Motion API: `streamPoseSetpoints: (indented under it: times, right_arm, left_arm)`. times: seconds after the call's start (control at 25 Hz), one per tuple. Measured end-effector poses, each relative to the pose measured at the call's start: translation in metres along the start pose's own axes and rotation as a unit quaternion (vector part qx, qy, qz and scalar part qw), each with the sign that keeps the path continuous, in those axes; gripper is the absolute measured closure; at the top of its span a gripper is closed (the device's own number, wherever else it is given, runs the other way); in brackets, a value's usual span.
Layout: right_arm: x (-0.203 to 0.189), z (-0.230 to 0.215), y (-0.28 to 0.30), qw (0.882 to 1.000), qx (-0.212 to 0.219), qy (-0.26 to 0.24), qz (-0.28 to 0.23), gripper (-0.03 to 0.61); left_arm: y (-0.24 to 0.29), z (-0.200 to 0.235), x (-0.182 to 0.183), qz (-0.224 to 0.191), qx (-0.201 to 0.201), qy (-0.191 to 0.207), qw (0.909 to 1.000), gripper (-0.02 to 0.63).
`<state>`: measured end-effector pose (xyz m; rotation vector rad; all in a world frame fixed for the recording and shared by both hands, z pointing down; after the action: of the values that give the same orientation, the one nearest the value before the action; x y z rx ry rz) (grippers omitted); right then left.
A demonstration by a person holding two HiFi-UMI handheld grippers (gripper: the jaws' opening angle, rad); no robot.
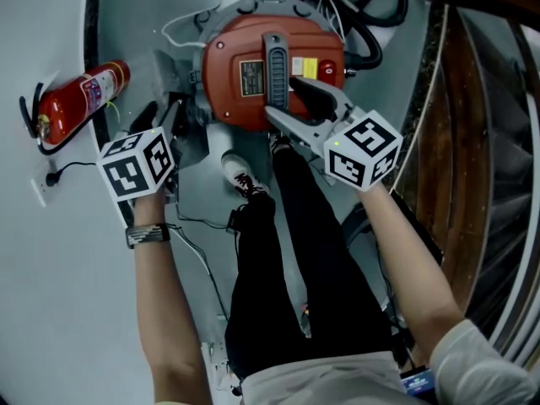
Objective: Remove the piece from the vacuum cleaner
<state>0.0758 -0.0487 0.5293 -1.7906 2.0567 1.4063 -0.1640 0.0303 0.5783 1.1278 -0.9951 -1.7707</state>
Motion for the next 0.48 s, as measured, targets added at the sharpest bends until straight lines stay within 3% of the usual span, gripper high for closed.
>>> streamPoseSetpoints:
  times: [0.12, 0.28, 0.48]
  right_arm:
    - [0.0005, -0.0003, 0.0002, 1.000, 0.001, -0.001, -0.001, 0.306]
    - [-0.0001, -0.0002, 0.0001, 1.000, 0.002, -0.002, -0.002, 0.305]
    - [-0.0007, -0.0012, -0.0003, 1.000, 0.001, -0.003, -0.004, 0.305]
  left_arm:
    - [0.0084, 0.0005, -0.0030, 0.011, -0.004, -0.009, 0.9999, 0.426]
    - [0.0106, 0.0021, -0.0055, 0.008, -0.011, -0.050, 0.9987, 0.460]
    - [0.0105, -0.0019, -0.0049, 0.003, -0.005, -0.039, 0.9992, 0.509]
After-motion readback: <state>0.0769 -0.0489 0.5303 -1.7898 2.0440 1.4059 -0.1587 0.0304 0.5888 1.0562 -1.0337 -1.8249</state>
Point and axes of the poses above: the fingertips, and each gripper's own axes: y forward along the fingers, z to its left, x out of its top, the point moved 5 cm from there along -y, backward along the fingers
